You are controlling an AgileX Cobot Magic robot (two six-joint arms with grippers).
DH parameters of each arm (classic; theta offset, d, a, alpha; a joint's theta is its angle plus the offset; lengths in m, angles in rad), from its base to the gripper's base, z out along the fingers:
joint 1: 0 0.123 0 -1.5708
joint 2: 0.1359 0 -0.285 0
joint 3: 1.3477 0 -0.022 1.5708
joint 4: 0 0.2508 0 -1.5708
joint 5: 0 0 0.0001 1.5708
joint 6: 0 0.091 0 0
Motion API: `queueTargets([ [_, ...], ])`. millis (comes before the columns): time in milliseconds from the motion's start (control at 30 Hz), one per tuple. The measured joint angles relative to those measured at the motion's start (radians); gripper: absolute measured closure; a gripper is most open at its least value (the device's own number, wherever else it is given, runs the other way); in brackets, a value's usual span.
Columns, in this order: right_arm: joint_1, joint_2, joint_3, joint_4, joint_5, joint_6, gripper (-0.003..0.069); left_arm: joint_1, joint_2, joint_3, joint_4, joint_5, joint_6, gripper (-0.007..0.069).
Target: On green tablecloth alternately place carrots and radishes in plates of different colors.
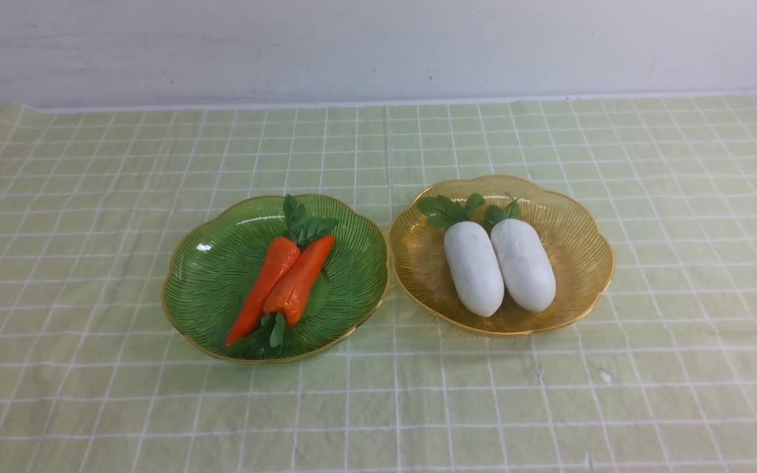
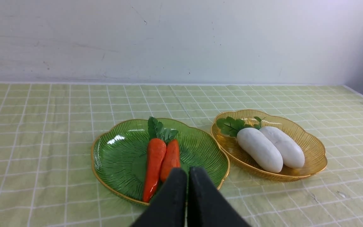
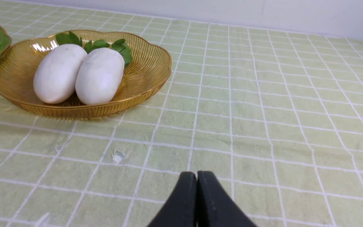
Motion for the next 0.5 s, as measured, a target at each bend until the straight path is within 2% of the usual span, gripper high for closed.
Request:
queueTargets([
  [133,0.0,0.0,0.0,0.0,0.0,0.0,0.0673,0.0,0.0,0.068,0.023,-0.061,0.006,0.0632],
  [300,0.0,0.0,0.0,0.0,0.0,0.0,0.0673,0.0,0.0,0.301,0.133,-0.271,0.008,0.0632],
  [433,0.0,0.0,0.0,0.0,-0.001,0.0,0.0673,0.021,0.0,0.427,0.164,-0.326,0.008,0.0632],
  [500,0.0,0.0,0.0,0.0,-0.001,0.0,0.0673,0.068,0.0,0.471,0.167,-0.318,0.008,0.0632],
])
